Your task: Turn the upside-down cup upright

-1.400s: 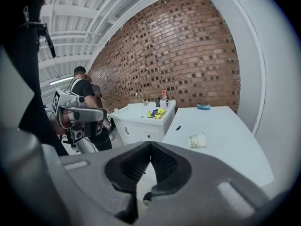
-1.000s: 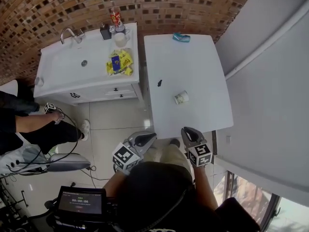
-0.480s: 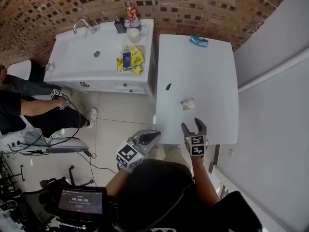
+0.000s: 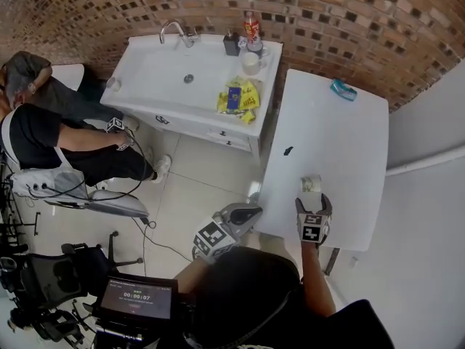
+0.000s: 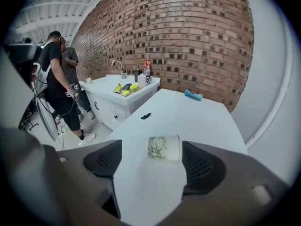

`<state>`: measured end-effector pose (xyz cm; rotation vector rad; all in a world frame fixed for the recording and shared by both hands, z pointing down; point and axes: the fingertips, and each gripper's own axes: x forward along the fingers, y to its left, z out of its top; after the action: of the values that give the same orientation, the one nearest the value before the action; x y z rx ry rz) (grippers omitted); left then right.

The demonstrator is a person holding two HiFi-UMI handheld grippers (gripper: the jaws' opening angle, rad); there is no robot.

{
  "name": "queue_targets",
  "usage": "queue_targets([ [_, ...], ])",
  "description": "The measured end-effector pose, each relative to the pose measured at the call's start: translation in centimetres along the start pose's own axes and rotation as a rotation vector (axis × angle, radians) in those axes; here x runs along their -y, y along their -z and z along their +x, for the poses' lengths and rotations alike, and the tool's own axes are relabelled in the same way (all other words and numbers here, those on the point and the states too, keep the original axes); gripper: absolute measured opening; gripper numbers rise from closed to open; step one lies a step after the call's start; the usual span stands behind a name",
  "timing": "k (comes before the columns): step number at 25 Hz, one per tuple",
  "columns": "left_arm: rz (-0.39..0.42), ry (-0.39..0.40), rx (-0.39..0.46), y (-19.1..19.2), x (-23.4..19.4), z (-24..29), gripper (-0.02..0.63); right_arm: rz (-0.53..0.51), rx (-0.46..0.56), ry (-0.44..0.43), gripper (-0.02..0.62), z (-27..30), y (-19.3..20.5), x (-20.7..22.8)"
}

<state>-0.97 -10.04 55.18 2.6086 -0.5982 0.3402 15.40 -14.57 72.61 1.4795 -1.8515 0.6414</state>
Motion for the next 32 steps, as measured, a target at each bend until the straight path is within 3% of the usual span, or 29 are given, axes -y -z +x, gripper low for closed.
queue_targets([
  [16, -0.019, -0.025, -0.004, -0.7, -2.7, -1.0, 0.014, -0.055, -0.131, 0.110, 0.446, 4.7, 1.5, 0.9],
  [25, -0.018, -0.039, -0.021, -0.6, -3.4, -1.3, 0.014, -0.090, -0.188, 0.208, 0.443, 7.0, 3.0, 1.9],
  [26, -0.018, -0.043, -0.022, -0.6, -3.5, -1.4, 0.014, -0.094, -0.190, 0.213, 0.437, 7.0, 3.0, 1.9],
  [27, -0.019, -0.047, -0.023, -0.6, -3.6, -1.4, 0.014, -0.096, -0.189, 0.215, 0.392, 7.1, 3.0, 1.9],
  [32, -0.022, -0.058, -0.026, -0.6, -3.8, -1.3, 0.014, -0.079, -0.173, 0.192, 0.388, 7.1, 2.7, 2.2],
])
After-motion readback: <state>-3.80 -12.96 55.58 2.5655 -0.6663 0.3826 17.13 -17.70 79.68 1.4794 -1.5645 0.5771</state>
